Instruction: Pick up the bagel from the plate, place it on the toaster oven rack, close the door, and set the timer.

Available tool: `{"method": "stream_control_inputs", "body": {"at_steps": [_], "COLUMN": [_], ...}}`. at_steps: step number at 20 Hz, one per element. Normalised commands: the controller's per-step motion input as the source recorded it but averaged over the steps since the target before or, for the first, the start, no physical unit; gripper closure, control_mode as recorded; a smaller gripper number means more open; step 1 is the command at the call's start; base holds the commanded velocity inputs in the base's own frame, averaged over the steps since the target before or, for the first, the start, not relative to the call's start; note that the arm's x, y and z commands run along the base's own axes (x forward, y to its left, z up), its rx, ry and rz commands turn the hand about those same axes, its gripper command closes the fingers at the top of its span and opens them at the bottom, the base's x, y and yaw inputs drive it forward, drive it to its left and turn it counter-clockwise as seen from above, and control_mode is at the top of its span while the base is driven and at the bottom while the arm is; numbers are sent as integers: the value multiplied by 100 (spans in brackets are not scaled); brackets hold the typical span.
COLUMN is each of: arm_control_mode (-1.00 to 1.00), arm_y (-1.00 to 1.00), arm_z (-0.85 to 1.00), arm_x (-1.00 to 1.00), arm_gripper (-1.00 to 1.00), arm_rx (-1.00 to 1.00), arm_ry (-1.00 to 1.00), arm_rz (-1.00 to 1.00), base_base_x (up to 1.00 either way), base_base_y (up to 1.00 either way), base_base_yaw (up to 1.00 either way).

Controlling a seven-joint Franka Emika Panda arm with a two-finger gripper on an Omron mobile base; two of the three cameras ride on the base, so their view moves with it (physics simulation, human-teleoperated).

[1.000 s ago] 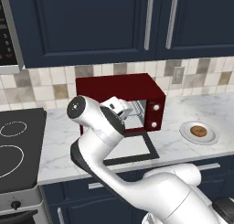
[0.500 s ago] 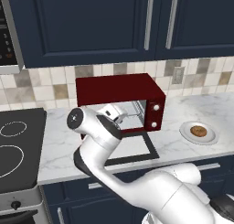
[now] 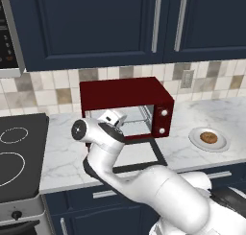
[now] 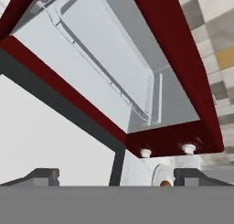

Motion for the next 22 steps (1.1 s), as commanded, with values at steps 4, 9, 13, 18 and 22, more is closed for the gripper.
{"method": "stream_control_inputs", "body": {"at_steps": [4,9,13,18,22], "arm_control_mode": [-100,-100,-100,-100,-100], "arm_y": [16,15,6,0,0], "arm_z": [-24,-23,-17,-21,-21], "arm_x": [43,37,23,21,27], "arm_gripper": [-100,-100,-100,-100,-100], "arm_rx": [-12,-10,-8,-4,-1], "arm_ry": [0,0,0,0,0], "arm_rz": [4,5,3,5,12], "base_base_x": [0,0,0,0,0], "base_base_y": [0,0,0,0,0], "base_base_yaw": [0,0,0,0,0]}}
